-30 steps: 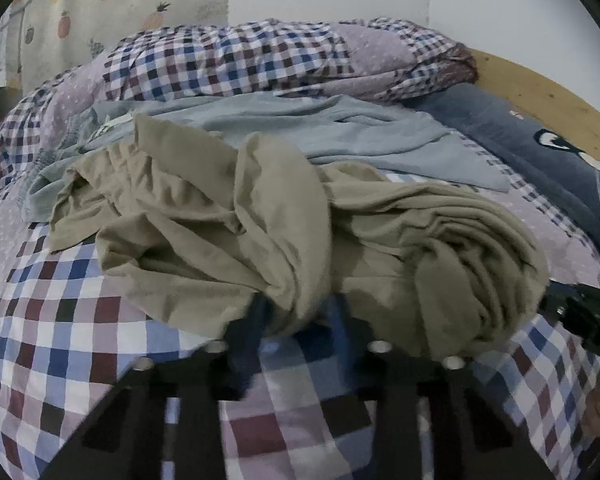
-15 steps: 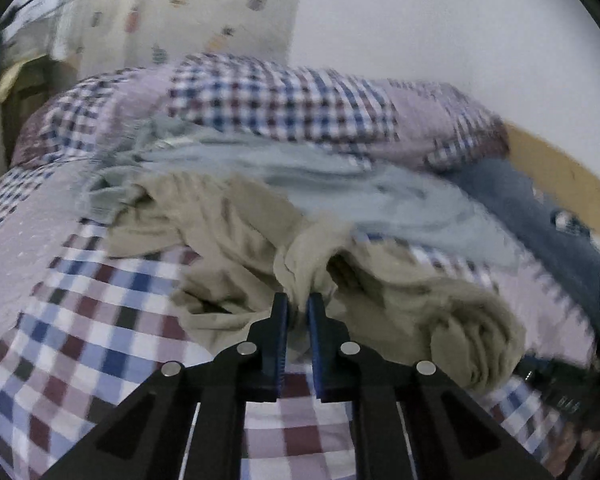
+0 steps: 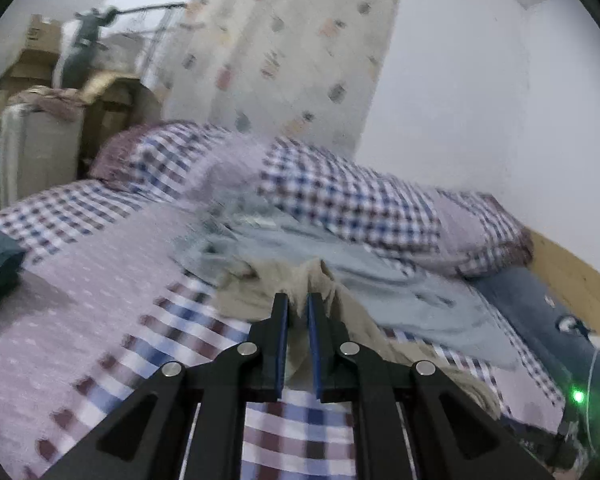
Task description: Fold clothes
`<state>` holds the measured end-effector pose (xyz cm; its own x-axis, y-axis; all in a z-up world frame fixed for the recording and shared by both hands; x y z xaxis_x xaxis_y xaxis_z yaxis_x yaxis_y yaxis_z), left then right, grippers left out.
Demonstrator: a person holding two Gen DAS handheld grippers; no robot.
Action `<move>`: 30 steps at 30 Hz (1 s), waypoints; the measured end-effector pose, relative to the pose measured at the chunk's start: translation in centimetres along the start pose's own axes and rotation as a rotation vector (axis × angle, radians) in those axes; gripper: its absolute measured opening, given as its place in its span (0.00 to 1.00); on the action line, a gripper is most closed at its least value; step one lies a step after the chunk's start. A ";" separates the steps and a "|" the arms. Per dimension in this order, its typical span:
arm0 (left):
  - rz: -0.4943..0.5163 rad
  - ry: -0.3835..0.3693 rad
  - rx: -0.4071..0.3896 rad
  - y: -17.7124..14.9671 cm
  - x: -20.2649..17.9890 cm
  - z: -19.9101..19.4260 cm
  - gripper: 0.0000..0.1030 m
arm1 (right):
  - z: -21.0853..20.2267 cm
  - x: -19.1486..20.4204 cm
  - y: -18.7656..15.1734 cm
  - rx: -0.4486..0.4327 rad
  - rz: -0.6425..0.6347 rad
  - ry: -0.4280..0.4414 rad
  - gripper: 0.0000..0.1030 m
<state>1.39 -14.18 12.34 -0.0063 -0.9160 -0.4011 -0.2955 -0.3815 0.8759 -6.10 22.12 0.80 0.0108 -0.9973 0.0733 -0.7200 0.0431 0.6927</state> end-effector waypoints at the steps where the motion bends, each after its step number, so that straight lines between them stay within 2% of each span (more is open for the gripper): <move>1: -0.021 0.018 -0.020 0.6 1.2 -0.8 0.09 | 0.0 -0.1 0.0 0.002 0.000 0.001 0.63; 5: -0.140 0.085 -0.075 2.1 6.2 -3.7 0.08 | 0.1 -0.2 0.2 -0.004 -0.003 0.012 0.63; 6: -0.173 0.105 -0.091 2.2 7.5 -4.5 0.02 | 0.0 0.0 0.3 -0.008 -0.004 0.025 0.63; 10: -0.235 0.228 -0.232 3.7 11.8 -9.5 0.00 | -0.2 0.7 0.7 -0.023 0.002 0.063 0.63; 14: -0.264 0.240 -0.223 3.6 14.3 -10.3 0.00 | -0.5 1.7 1.0 -0.052 -0.006 0.069 0.63; 18: -0.289 0.167 -0.151 1.8 14.3 -7.8 0.00 | -0.8 2.7 1.3 -0.082 -0.013 0.075 0.63; 20: -0.296 0.124 -0.085 0.7 13.1 -5.5 0.01 | -1.0 2.9 1.6 -0.110 -0.029 0.060 0.63; 21: -0.304 0.098 -0.032 -0.3 12.5 -4.1 0.05 | -1.0 3.0 1.7 -0.118 -0.035 0.055 0.63; 23: -0.319 0.048 0.072 -2.3 11.2 -1.4 0.22 | -0.8 3.1 1.9 -0.123 -0.045 0.051 0.63; 25: -0.361 0.009 0.146 -4.3 10.1 0.5 0.59 | -0.5 3.2 1.9 -0.118 -0.049 0.051 0.63; 27: -0.433 -0.017 0.170 -5.8 9.4 1.3 0.73 | -0.2 3.3 1.8 -0.112 -0.048 0.053 0.63; 30: -0.565 -0.075 0.202 -7.8 8.3 2.4 0.77 | 0.4 3.6 1.7 -0.098 -0.047 0.056 0.61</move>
<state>1.33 -18.49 1.53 0.1393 -0.5644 -0.8137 -0.4484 -0.7685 0.4564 -7.52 18.62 1.94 0.0833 -0.9936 0.0768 -0.6465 0.0047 0.7629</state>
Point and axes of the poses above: each gripper's, at about its wrist camera, not at the fingertips, and z roughly the way its jaws point, x to its left, y to its top, the point moved 8 cm from there along z, roughly the way its jaws point, and after that the axes turned 13 degrees about -y, right-handed, at the moved point
